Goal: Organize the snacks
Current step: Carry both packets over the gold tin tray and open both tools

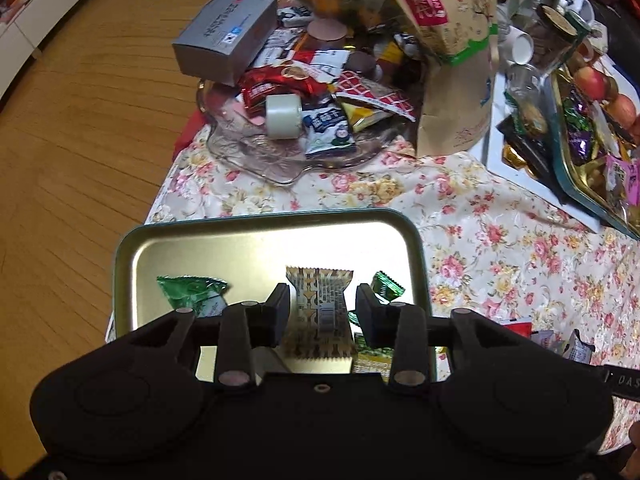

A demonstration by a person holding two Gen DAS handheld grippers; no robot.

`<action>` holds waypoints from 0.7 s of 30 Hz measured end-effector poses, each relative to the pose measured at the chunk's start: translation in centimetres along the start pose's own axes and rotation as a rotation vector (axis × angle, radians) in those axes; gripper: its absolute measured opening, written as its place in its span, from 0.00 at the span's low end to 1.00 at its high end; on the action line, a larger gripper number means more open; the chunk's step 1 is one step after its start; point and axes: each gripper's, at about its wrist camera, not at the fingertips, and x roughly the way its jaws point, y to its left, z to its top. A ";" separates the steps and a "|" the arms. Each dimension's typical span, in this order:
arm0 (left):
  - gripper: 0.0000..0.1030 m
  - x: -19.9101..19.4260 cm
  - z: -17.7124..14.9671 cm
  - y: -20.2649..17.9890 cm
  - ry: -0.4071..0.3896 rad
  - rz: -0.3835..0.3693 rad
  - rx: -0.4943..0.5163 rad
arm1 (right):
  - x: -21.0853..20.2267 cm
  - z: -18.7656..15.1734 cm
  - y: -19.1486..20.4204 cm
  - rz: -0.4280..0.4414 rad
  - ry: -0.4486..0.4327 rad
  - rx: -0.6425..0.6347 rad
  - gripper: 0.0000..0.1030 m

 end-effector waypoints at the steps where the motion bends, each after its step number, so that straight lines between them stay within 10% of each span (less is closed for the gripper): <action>1: 0.45 0.1 0.1 0.2 0.005 0.002 -0.010 | -0.1 -0.3 0.9 0.014 -0.002 -0.022 0.32; 13: 0.44 0.3 0.7 3.8 0.077 -0.115 -0.186 | -0.7 -4.0 11.2 0.101 -0.046 -0.261 0.32; 21: 0.44 -0.8 1.1 5.0 0.014 -0.065 -0.226 | -0.2 -5.1 15.8 0.114 -0.084 -0.367 0.34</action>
